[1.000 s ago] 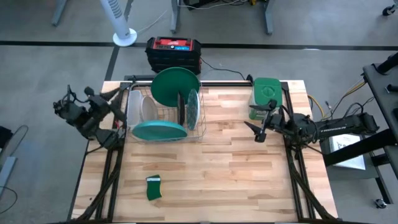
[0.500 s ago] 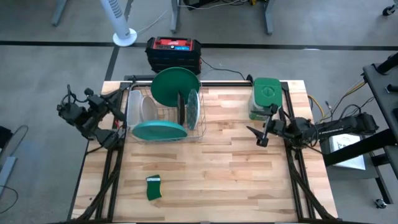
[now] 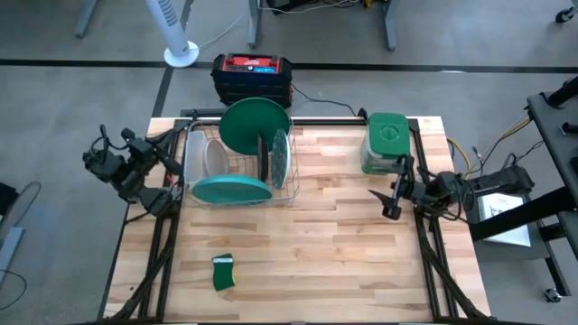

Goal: Sort dishes
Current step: Return to Home Position

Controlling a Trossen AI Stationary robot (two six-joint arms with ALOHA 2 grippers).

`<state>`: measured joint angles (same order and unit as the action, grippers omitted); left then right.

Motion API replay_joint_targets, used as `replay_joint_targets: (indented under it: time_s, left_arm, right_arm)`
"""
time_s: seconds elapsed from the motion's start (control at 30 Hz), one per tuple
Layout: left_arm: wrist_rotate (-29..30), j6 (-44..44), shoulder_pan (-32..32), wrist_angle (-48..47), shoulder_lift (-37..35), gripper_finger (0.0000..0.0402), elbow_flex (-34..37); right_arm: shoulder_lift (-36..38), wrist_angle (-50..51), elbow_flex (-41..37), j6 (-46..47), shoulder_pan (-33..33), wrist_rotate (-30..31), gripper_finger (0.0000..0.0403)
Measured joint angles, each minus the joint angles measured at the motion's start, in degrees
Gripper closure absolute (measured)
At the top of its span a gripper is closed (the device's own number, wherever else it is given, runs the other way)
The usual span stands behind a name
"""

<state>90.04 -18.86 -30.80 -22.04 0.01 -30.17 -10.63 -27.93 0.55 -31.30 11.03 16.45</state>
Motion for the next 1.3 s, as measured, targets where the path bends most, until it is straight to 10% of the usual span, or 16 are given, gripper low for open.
replay_joint_targets:
  time_s: [0.53, 0.77, 0.97, 1.3]
  left_arm:
    - [-6.83, 29.09, 4.56, -3.89, 5.78, 0.0401, 1.81]
    - [-0.3, 40.82, 11.77, -4.69, 12.38, 0.0401, 9.76]
    - [-4.08, 38.29, 27.39, 1.58, 16.36, 0.0401, 10.11]
    - [-18.99, 3.68, 59.28, 18.66, 23.96, 0.0401, 6.51]
  right_arm:
    - [10.07, 7.85, 0.01, 1.34, -0.04, 0.12, 0.0132]
    - [10.11, 6.74, 0.01, 2.06, -0.04, 0.2, 0.0132]
    - [10.16, 6.46, 0.01, 4.55, -0.04, 0.2, 0.0144]
    - [9.98, 6.22, 0.01, 7.27, -0.04, 0.17, 0.0162]
